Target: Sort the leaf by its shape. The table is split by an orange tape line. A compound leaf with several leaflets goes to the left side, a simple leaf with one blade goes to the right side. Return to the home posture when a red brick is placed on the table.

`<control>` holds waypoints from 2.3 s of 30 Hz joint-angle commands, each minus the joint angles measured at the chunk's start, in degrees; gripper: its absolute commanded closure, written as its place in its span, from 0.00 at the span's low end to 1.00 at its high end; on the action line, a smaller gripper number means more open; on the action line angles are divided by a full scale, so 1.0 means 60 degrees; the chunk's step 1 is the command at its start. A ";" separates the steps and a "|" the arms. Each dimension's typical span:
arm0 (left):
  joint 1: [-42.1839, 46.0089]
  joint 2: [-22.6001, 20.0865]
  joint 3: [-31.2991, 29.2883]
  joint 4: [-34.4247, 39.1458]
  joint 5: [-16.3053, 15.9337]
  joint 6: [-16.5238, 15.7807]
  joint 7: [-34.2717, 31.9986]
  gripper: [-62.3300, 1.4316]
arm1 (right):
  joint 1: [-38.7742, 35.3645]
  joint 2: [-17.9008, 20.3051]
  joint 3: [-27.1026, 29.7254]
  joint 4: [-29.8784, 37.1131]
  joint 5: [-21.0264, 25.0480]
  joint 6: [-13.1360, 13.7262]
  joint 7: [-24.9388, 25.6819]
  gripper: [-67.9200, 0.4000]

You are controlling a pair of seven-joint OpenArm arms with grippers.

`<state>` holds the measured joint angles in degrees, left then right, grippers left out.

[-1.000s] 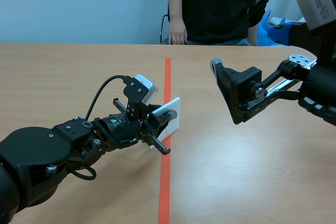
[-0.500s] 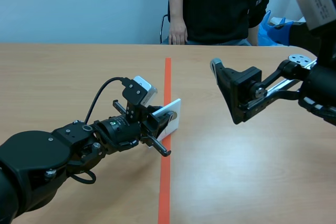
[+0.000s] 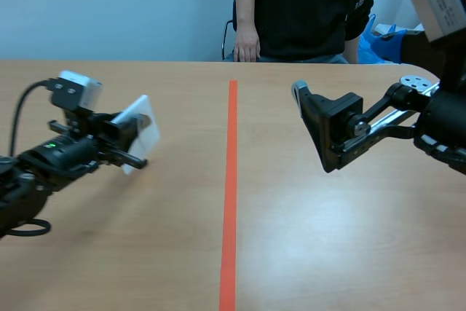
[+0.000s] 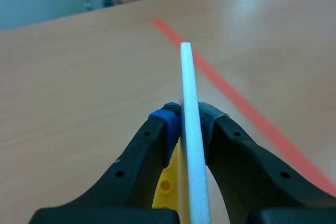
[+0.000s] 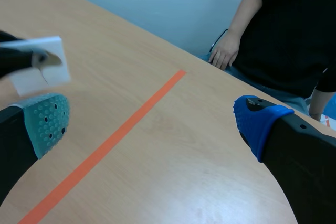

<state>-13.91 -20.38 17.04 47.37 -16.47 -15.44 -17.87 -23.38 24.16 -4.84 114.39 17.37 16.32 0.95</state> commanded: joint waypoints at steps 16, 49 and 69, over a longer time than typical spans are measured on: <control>0.1195 -0.1657 -0.2721 -0.0102 -0.0164 0.0922 -0.0018 0.91 | 0.0087 0.0044 0.0117 0.0240 0.0102 -0.0004 0.0113 0.04; 0.1257 -0.1636 -0.3810 -0.1763 -0.0863 0.1734 -0.0124 0.19 | 0.0117 0.0044 0.0127 0.0240 0.0102 -0.0007 0.0149 0.04; 0.4029 -0.2029 -0.3818 0.4710 -0.0903 0.1082 0.0412 0.03 | 0.0109 0.0044 0.0135 0.0240 0.0098 -0.0007 0.0138 0.04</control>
<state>10.02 -32.49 -5.23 74.98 -21.52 -8.78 -15.11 -23.38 24.14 -4.84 114.39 17.37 16.32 0.95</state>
